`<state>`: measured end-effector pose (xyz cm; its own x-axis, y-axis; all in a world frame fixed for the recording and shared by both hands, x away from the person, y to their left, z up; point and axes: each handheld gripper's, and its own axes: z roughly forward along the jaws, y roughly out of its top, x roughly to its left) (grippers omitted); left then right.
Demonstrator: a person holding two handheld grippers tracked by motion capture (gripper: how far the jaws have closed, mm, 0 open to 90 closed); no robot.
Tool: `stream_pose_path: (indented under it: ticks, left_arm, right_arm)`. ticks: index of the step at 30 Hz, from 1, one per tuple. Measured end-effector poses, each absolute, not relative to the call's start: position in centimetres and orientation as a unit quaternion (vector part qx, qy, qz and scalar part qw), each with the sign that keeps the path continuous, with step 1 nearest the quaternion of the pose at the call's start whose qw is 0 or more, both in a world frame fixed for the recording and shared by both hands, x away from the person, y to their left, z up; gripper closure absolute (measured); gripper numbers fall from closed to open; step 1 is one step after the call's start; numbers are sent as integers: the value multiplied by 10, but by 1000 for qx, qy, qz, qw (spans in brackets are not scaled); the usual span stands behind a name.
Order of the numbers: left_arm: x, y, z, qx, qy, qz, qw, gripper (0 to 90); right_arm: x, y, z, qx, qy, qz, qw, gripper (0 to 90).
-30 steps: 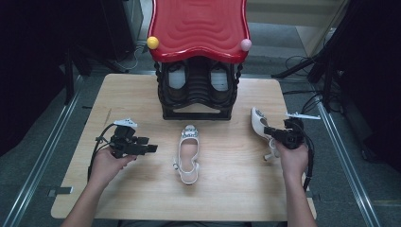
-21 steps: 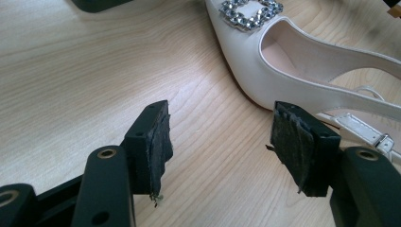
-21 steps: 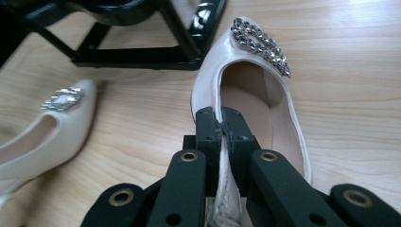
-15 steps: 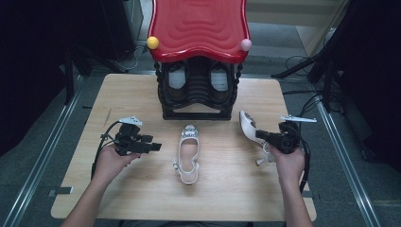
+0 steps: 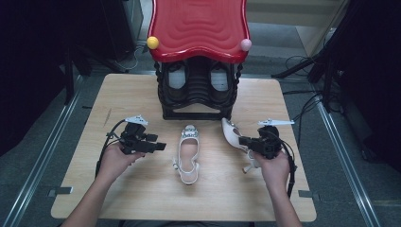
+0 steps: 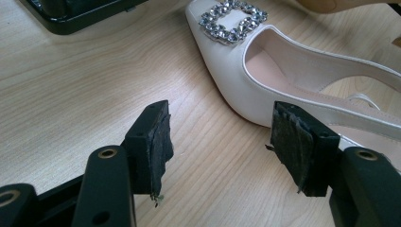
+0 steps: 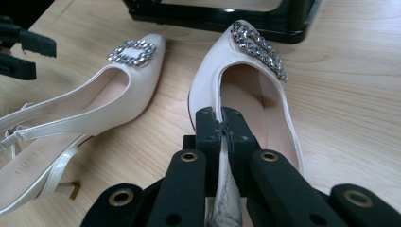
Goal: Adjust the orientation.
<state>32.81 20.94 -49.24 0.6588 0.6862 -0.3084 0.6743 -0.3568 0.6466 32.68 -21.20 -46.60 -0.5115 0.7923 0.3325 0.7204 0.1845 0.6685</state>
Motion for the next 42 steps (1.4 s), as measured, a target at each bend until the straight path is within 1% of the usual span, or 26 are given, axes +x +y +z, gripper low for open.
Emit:
stream_pose_path:
  ticks: [8,13,17,23,33,36,37,40,42]
  left_arm:
    - [327,208,-493,825,413,8,386,389]
    - [327,206,-495,827,411,5,383,389]
    - [327,205,-495,828,410,5,382,388]
    - [327,204,-496,829,410,4,380,389]
    - [322,197,-497,835,404,-2,373,399]
    - [321,197,-498,826,413,-27,381,437]
    - [319,196,-498,827,409,-26,384,459]
    - [313,193,-496,835,398,-2,379,502]
    - [311,193,-495,836,394,8,382,537]
  right_arm:
    - [328,-179,-470,469,788,396,57,876]
    - [326,-166,-476,459,799,387,41,875]
    - [324,-155,-479,449,812,370,42,875]
    - [324,-136,-488,440,829,343,29,870]
    - [323,-116,-492,425,839,339,29,869]
    - [322,-112,-492,421,840,341,26,867]
    - [322,-110,-492,419,841,342,23,864]
    - [321,-106,-492,407,845,345,29,850]
    - [322,-109,-490,403,842,358,22,829]
